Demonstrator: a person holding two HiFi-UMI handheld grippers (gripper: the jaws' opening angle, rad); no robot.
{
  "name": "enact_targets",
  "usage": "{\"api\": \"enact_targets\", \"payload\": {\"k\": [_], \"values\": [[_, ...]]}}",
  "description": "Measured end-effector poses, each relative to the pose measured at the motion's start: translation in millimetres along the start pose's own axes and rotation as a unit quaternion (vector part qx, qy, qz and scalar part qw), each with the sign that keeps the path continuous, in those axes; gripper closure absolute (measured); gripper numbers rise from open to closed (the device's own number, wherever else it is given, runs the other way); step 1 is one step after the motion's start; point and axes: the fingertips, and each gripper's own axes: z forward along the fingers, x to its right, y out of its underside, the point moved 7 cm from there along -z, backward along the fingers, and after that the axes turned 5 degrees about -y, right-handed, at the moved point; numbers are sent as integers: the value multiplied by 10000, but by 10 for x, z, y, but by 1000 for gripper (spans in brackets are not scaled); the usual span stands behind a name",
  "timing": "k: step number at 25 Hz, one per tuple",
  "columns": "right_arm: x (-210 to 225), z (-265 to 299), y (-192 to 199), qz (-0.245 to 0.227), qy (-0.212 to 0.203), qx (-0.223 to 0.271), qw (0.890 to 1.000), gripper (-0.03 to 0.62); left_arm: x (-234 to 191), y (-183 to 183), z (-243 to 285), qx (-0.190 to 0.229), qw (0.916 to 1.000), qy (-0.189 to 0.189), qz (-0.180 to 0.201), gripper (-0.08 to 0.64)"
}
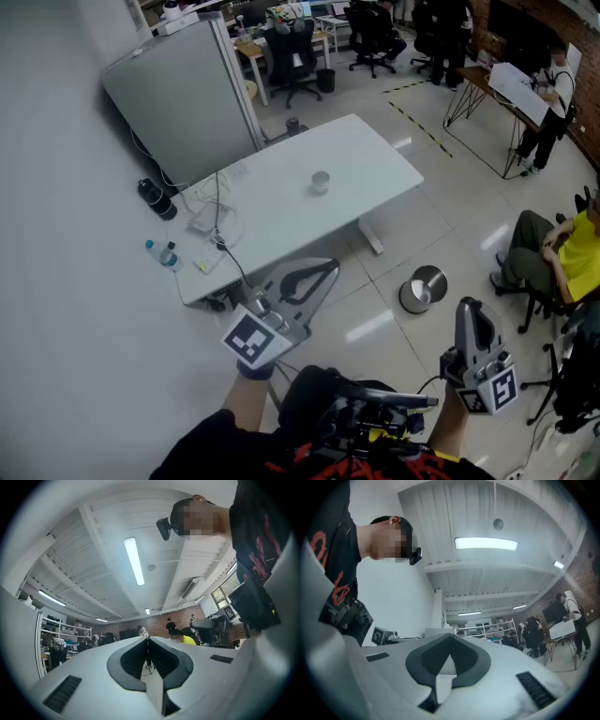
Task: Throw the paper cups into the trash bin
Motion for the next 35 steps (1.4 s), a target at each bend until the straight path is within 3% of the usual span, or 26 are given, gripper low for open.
{"api": "enact_targets", "payload": {"k": [3, 10, 17, 24, 30, 35], "values": [[-144, 87, 75, -33, -81, -124, 9999, 588, 8, 129, -137, 117, 9995, -137, -244, 560], [-548, 315, 311, 359, -295, -318, 9984, 588, 97, 363, -455, -131, 9979, 45, -637, 560], [-655, 468, 588, 138, -197, -744, 9969, 588, -32, 597, -473, -258, 9949, 160, -964, 560], [-304, 719, 800, 236, 233, -767, 9965, 588, -254, 596, -145, -445, 9958, 82, -799, 560], [269, 1085, 967, 138, 153, -967, 9951, 588, -511, 920, 261, -767, 9926, -364, -872, 560], [749, 1409, 1012, 38, 42, -913, 9958, 588, -781, 1141, 606, -839, 9911, -508, -904, 560]]}}
